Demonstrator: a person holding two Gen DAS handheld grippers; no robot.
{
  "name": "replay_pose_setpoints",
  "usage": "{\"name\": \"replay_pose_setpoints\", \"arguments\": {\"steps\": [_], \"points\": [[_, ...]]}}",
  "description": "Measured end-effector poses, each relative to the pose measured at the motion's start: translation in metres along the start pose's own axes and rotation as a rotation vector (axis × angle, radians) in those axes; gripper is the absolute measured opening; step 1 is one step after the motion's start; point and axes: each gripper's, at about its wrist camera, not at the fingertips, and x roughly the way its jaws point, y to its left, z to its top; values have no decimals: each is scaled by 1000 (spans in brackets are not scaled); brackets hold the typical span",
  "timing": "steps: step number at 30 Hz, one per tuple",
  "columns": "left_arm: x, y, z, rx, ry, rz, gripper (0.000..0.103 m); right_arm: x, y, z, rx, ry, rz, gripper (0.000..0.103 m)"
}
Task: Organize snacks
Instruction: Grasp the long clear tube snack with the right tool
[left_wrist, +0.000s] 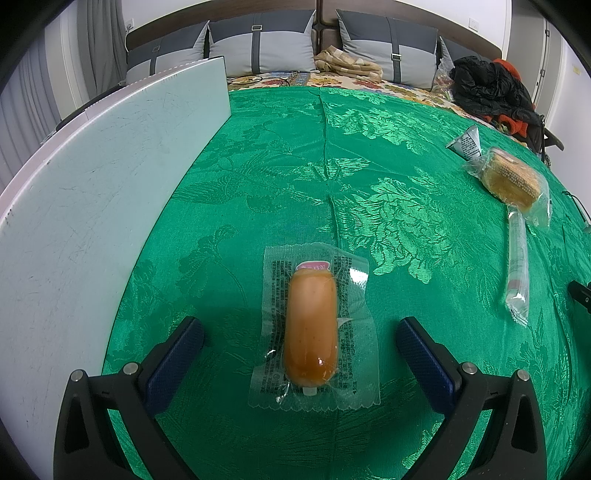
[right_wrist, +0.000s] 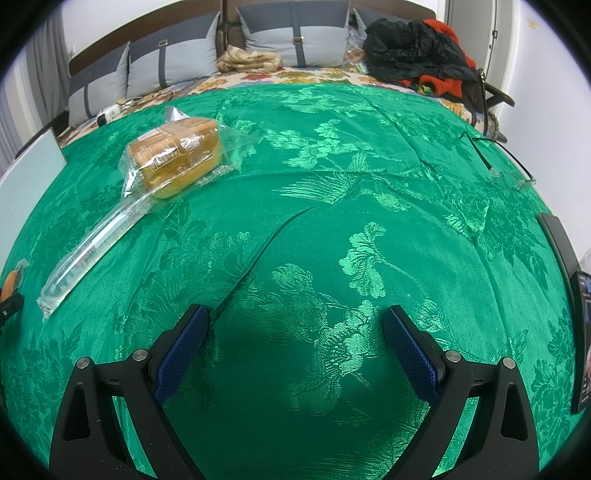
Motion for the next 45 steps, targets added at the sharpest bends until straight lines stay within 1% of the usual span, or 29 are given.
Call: {"name": "replay_pose_setpoints", "arguments": {"steps": [5,6,7,8,10,11,13,14,16,18,19,21,22,23,24,25,26,27,28,29,31,34,37,43,44,45], "points": [[0,0,0,0,2,0,103,1,-1,2,10,2,-2,98],[0,0,0,0,2,0,103,2,-1,5,25,26,-7,97],[0,0,0,0,2,0,103,2,-1,9,56,68,-3,97],[0,0,0,0,2,0,103,0,-1,12,98,95,28,97],[0,0,0,0,2,1,103,-9,5,17,219,126,168,97],[0,0,0,0,2,0,103,-12,16,20,253,139,223,97],[0,0,0,-1,2,-1,103,-13,52,31,227,179,274,97],[0,0,0,0,2,-1,103,-11,67,36,204,197,280,96],[0,0,0,-1,1,-2,103,-2,102,43,142,221,264,96],[0,-1,0,-2,1,-3,103,10,132,51,63,226,195,95],[0,-1,0,-1,1,-3,103,17,141,53,41,241,165,94],[0,-1,0,-1,1,-3,103,28,150,53,32,270,138,94],[0,-1,0,-1,1,-2,103,29,153,53,25,258,114,93],[0,-1,0,-1,1,-3,103,28,154,52,15,251,101,88],[0,-1,0,-1,1,-3,103,28,155,51,-1,243,80,67],[0,-1,0,-1,1,-3,103,25,155,49,-26,223,47,54],[0,-1,0,-1,1,-2,103,21,156,47,-55,202,40,31],[0,-1,0,-1,1,-3,103,19,154,46,-69,199,31,30],[0,-1,0,-1,1,-3,103,17,149,45,-59,202,52,27],[-1,-1,0,-1,1,-3,103,16,144,46,-55,204,66,20],[0,-1,0,-1,1,-3,103,13,132,42,-54,214,94,19],[0,-1,0,-1,1,-3,103,6,125,33,-72,220,110,19],[0,-1,0,-1,1,-3,103,-7,110,18,-83,221,130,19],[-1,-1,0,-1,1,-3,103,-24,91,-3,-110,204,115,20],[-1,-1,0,-1,2,-3,103,-24,89,-5,-103,205,128,20],[-1,-1,0,-1,2,-4,103,-23,84,-6,-78,210,165,23]]}}
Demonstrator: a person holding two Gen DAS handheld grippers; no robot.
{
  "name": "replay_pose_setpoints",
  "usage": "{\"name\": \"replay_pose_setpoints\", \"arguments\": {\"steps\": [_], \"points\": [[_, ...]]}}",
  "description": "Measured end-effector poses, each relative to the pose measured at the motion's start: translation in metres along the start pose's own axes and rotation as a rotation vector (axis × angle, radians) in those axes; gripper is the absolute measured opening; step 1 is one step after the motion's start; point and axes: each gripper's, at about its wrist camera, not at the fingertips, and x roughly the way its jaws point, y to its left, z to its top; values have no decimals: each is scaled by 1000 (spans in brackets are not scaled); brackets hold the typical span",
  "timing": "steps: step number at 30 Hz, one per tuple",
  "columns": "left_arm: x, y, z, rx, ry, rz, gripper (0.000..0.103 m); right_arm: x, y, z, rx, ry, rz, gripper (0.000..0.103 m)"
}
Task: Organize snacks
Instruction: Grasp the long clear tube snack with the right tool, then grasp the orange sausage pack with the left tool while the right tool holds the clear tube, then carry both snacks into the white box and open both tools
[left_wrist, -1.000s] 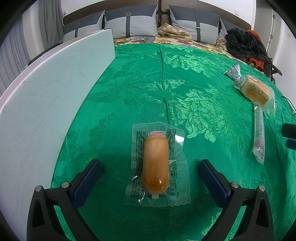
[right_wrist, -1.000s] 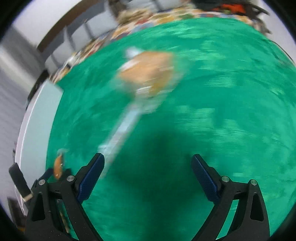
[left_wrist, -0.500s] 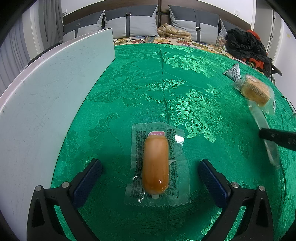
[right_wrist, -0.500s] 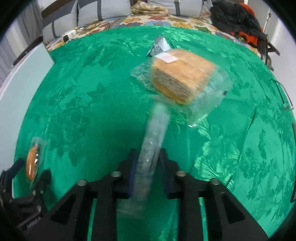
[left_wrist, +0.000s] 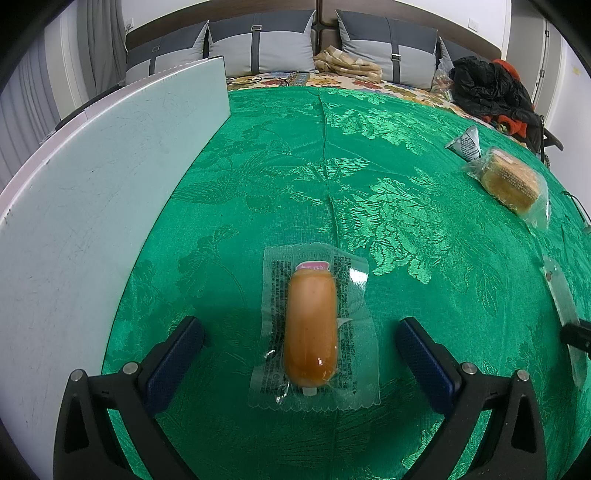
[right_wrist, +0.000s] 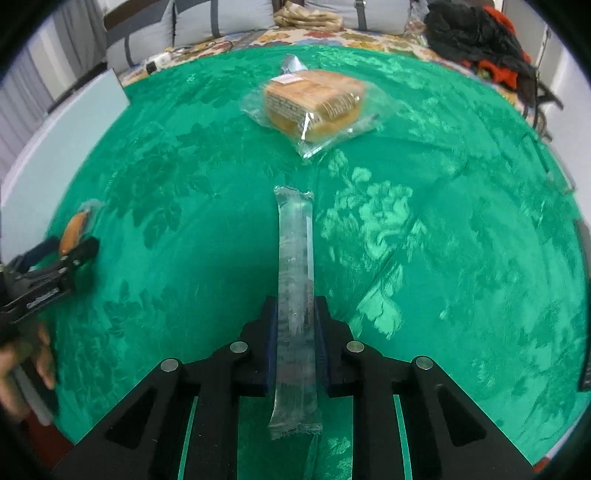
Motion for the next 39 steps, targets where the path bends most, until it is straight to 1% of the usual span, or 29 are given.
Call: {"name": "replay_pose_setpoints", "arguments": {"steps": [1,2,4,6,7,9,10,11,12,14,15,16,17,18,19,20,21,22,23,25,26,28,29,31,33,34,36,39], "points": [[0,0,0,0,0,-1,103,-1,-9,0,43,0,66,25],[0,0,0,7,6,-7,103,-3,-17,0,83,-2,113,26],[-1,0,1,48,35,-32,103,-7,-42,2,201,6,228,29],[-2,1,3,93,100,-62,103,-10,-63,5,281,21,279,31],[-3,2,3,98,129,-69,103,-12,-71,8,304,27,284,31],[-5,3,6,84,165,-105,102,-15,-79,16,312,41,264,31],[-7,3,7,71,175,-129,101,-16,-78,19,300,51,251,31],[-9,3,9,62,181,-148,97,-15,-71,25,265,79,236,31],[-10,2,10,59,186,-154,95,-12,-63,28,232,106,227,32],[-10,0,12,55,200,-141,87,-6,-42,31,161,139,202,32],[-9,-1,13,54,201,-126,85,-3,-33,31,125,148,182,32],[-9,-2,13,51,198,-104,81,1,-20,31,90,152,157,32],[-10,-3,14,52,192,-85,72,5,-13,28,70,150,137,32],[-11,-6,13,70,177,-45,61,10,-6,26,45,150,103,26],[-14,-8,13,89,160,-38,49,14,-1,22,16,154,58,22],[-18,-10,13,100,152,-35,36,12,0,20,-1,127,28,19],[-20,-9,12,101,153,-47,29,10,-2,19,11,125,32,19],[-24,-8,11,86,159,-81,29,8,-6,18,41,123,56,19],[-27,-6,9,69,155,-100,29,4,-14,17,90,114,96,19],[-40,0,6,22,135,-140,28,-11,-30,16,177,76,172,19],[-50,4,3,-23,127,-186,26,-17,-35,16,207,65,202,19],[-64,8,3,-80,118,-240,26,-31,-43,20,262,46,273,19],[-77,13,2,-116,101,-277,26,-37,-42,23,271,42,291,19],[-98,22,5,-161,71,-323,26,-53,-30,34,258,22,325,19],[-120,36,11,-194,30,-356,26,-68,-2,50,215,-1,368,19],[-133,44,15,-205,6,-362,26,-78,18,59,184,-17,406,19],[-157,66,25,-231,-51,-362,26,-93,57,73,129,-40,462,19],[-188,115,37,-291,-118,-333,26,-113,123,92,45,-64,566,19]]}}
